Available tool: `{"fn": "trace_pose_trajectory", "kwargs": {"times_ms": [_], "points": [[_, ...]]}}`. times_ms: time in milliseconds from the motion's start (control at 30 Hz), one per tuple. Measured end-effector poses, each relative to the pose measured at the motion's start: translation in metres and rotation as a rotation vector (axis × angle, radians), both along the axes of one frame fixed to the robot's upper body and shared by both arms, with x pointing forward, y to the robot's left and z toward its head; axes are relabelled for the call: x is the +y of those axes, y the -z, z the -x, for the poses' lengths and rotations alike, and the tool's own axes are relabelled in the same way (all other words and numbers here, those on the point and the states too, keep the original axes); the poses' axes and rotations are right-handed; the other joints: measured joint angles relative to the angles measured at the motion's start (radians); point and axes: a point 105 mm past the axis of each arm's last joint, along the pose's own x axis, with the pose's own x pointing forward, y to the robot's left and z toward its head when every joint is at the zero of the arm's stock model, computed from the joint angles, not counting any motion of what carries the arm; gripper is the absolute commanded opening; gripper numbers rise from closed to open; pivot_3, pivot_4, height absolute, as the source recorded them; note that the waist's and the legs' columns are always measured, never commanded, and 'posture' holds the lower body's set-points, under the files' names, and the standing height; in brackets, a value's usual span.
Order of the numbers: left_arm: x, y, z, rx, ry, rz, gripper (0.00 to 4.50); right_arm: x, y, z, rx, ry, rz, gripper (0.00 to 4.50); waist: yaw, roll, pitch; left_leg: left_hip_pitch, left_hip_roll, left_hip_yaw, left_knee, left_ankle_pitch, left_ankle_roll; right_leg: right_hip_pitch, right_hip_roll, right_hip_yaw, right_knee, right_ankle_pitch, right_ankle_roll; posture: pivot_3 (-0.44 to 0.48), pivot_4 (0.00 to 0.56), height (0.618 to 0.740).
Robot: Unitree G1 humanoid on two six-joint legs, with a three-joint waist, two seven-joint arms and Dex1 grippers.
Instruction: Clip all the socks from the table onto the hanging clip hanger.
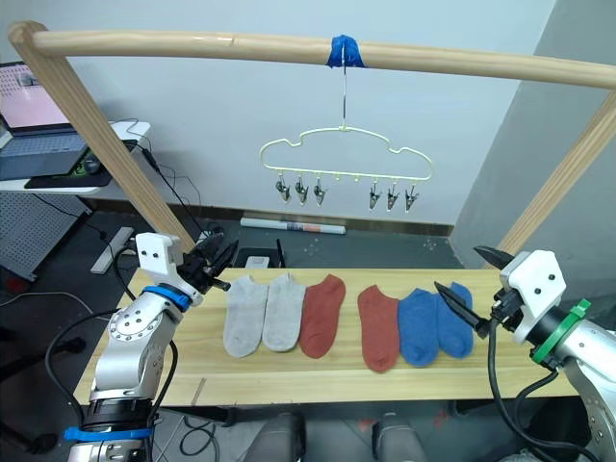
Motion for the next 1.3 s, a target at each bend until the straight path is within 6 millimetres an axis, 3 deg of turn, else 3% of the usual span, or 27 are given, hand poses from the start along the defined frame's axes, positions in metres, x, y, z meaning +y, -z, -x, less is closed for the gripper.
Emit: {"fn": "trace_pose_trajectory", "kwargs": {"times_ms": [467, 833, 1133, 1300], "points": [[-0.050, -0.032, -0.017, -0.073, 0.143, 0.182, 1.66, 0.049, -0.033, -0.002, -0.076, -0.129, -0.034, 4.50, -0.024, -0.001, 0.066, -0.009, 0.001, -0.006, 0.004, 0.000, 0.000, -0.004, 0.003, -0.001, -0.001, 0.005, 0.010, -0.125, 0.317, 0.740], [-0.042, -0.072, -0.038, -0.182, 0.019, 0.206, 1.66, 0.063, -0.036, 0.003, -0.043, -0.187, -0.063, 4.50, -0.041, -0.002, 0.108, -0.014, 0.000, -0.007, 0.004, 0.000, 0.000, -0.008, 0.004, -0.002, -0.001, 0.005, 0.013, -0.157, 0.365, 0.740], [-0.047, -0.067, -0.048, -0.146, 0.042, 0.205, 1.66, 0.076, -0.044, 0.000, -0.063, -0.218, -0.093, 4.50, -0.043, -0.001, 0.119, -0.023, 0.000, -0.007, 0.004, 0.000, 0.000, -0.020, 0.004, -0.002, 0.002, 0.005, 0.014, -0.159, 0.372, 0.740], [-0.048, -0.077, -0.052, -0.189, 0.040, 0.188, 1.66, 0.080, -0.049, -0.001, -0.073, -0.225, -0.109, 4.50, -0.042, -0.001, 0.129, -0.024, 0.000, -0.007, 0.004, 0.000, 0.000, -0.020, 0.004, -0.002, 0.002, 0.005, 0.014, -0.160, 0.372, 0.740]]}}
